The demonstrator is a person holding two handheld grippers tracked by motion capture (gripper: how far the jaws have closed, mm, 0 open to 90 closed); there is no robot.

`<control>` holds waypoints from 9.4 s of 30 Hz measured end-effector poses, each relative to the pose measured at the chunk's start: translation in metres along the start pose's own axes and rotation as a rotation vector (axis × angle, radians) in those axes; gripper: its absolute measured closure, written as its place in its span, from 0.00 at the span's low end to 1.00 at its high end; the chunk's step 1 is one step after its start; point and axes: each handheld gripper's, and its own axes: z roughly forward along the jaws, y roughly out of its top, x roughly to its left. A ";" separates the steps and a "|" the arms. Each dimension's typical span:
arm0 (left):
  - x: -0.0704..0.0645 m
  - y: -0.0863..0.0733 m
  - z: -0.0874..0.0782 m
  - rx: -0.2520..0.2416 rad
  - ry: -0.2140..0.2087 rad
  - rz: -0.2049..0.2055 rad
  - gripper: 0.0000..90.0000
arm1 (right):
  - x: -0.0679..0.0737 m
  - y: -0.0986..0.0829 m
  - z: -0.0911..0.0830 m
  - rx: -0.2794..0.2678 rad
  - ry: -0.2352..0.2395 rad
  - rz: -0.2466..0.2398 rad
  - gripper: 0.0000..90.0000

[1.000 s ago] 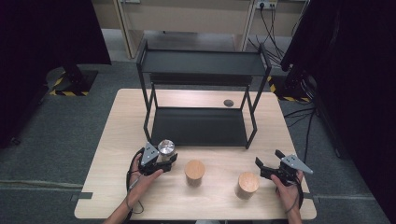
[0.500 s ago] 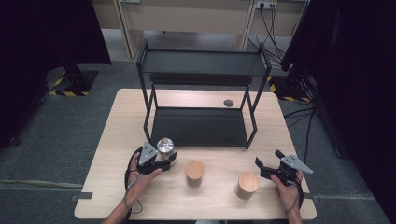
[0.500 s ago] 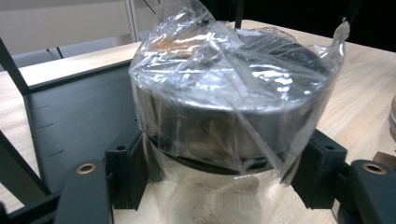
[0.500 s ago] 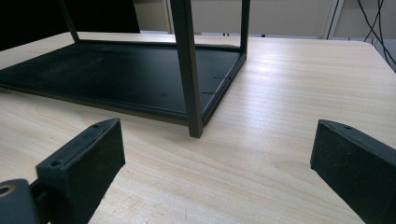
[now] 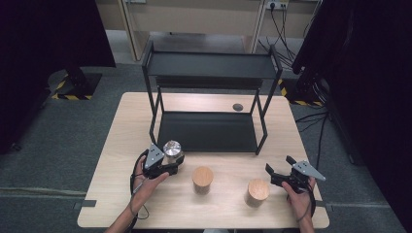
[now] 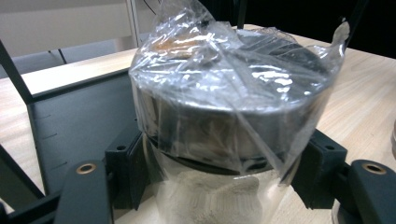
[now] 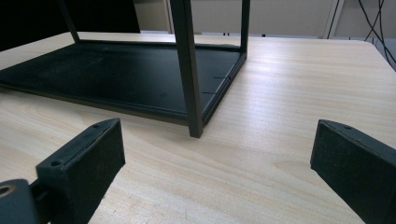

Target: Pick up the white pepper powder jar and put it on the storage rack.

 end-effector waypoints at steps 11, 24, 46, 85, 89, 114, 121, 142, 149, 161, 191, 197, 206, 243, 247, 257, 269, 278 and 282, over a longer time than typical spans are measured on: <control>0.005 0.009 0.002 -0.005 0.015 -0.016 0.35 | 0.000 0.000 0.000 0.000 0.000 -0.002 0.04; 0.007 0.014 0.010 0.009 0.011 -0.013 0.35 | 0.000 0.000 0.000 0.000 0.001 -0.001 0.04; 0.008 0.024 0.025 0.024 0.000 -0.021 0.35 | 0.000 0.000 0.000 0.000 0.002 -0.003 0.04; 0.009 0.037 0.054 0.030 -0.008 -0.028 0.35 | 0.000 0.000 0.000 -0.001 0.003 0.001 0.04; 0.011 0.037 0.056 0.028 -0.004 -0.036 0.35 | 0.000 0.000 0.000 0.000 0.004 0.002 0.04; 0.021 0.045 0.079 0.024 0.053 -0.063 0.35 | 0.000 0.000 0.000 -0.001 0.007 0.001 0.04; 0.025 0.047 0.086 0.025 0.070 -0.066 0.35 | -0.001 0.000 0.000 -0.001 0.008 0.003 0.04; 0.037 0.046 0.105 0.036 0.119 -0.070 0.35 | -0.001 0.000 0.000 -0.002 0.009 0.005 0.04; 0.039 0.046 0.109 0.046 0.133 -0.070 0.35 | -0.001 0.000 0.000 -0.002 0.010 0.007 0.04; 0.047 0.041 0.113 0.057 0.162 -0.085 0.35 | -0.001 0.000 0.000 0.000 0.009 0.004 0.04; 0.044 0.035 0.119 0.056 0.171 -0.082 0.32 | -0.001 0.000 0.000 -0.001 0.011 0.002 0.04; 0.041 0.038 0.116 0.070 0.183 -0.112 0.15 | 0.000 0.000 0.000 -0.001 0.010 0.000 0.04; 0.038 0.039 0.112 0.093 0.181 -0.113 0.03 | 0.000 0.000 0.000 -0.001 0.009 0.002 0.04; 0.017 0.030 0.074 0.008 0.105 -0.108 0.03 | 0.000 0.000 0.000 -0.001 0.008 -0.001 0.04; 0.016 0.028 0.071 0.005 0.102 -0.103 0.03 | 0.000 0.000 0.000 -0.001 0.007 -0.001 0.04; 0.009 0.025 0.066 0.009 0.091 -0.089 0.03 | 0.000 0.000 0.000 0.000 0.007 -0.002 0.04; 0.003 0.021 0.059 -0.003 0.083 -0.090 0.03 | 0.000 0.000 0.000 0.000 0.006 -0.004 0.04; 0.003 0.016 0.050 -0.023 0.070 -0.096 0.03 | 0.000 0.000 0.000 -0.001 0.006 -0.003 0.04; 0.004 0.013 0.048 -0.026 0.067 -0.096 0.03 | 0.000 0.000 0.000 0.000 0.005 -0.004 0.04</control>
